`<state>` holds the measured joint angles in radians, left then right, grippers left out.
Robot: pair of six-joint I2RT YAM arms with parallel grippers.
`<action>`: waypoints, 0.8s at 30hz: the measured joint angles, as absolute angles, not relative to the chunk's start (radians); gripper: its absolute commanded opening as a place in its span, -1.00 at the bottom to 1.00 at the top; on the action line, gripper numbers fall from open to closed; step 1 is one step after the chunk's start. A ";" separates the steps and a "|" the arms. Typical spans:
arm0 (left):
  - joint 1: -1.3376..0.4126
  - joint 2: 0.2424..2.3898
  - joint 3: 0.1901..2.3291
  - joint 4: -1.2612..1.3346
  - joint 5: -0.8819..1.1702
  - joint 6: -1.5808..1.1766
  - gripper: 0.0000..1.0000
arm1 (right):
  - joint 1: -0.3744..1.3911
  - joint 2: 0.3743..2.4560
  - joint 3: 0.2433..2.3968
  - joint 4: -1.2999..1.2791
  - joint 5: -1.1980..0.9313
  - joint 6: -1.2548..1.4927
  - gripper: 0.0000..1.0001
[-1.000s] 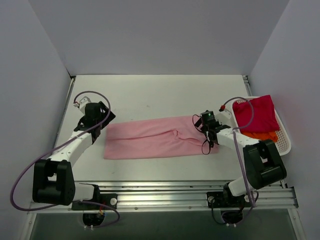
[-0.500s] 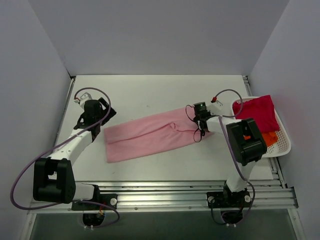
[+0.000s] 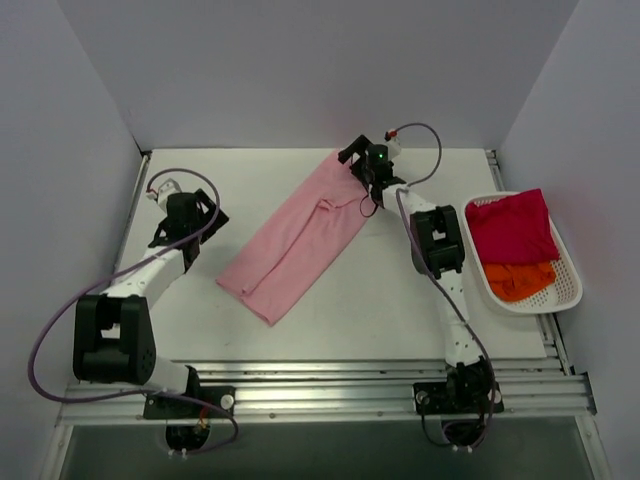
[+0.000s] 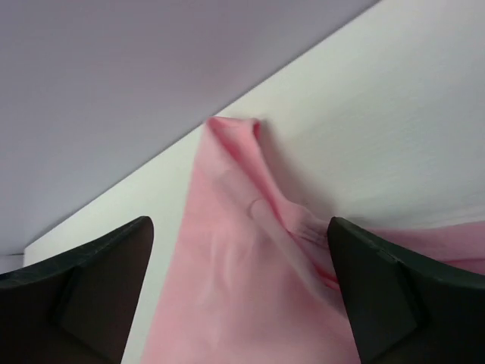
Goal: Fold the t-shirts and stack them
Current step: Fold the tshirt
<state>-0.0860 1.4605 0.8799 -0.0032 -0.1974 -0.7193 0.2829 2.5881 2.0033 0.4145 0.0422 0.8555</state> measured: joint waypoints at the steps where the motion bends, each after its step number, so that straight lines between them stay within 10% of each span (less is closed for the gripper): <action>1: -0.083 1.462 0.880 -0.004 -0.197 -0.719 0.88 | 0.281 2.599 2.032 0.436 0.009 0.838 1.00; 16: -0.081 1.441 0.865 0.018 -0.178 -0.716 0.88 | 0.317 1.700 1.133 0.414 0.390 0.771 1.00; 24: -0.079 1.412 0.835 0.026 -0.163 -0.718 0.88 | 0.714 1.585 0.896 0.339 0.462 0.982 1.00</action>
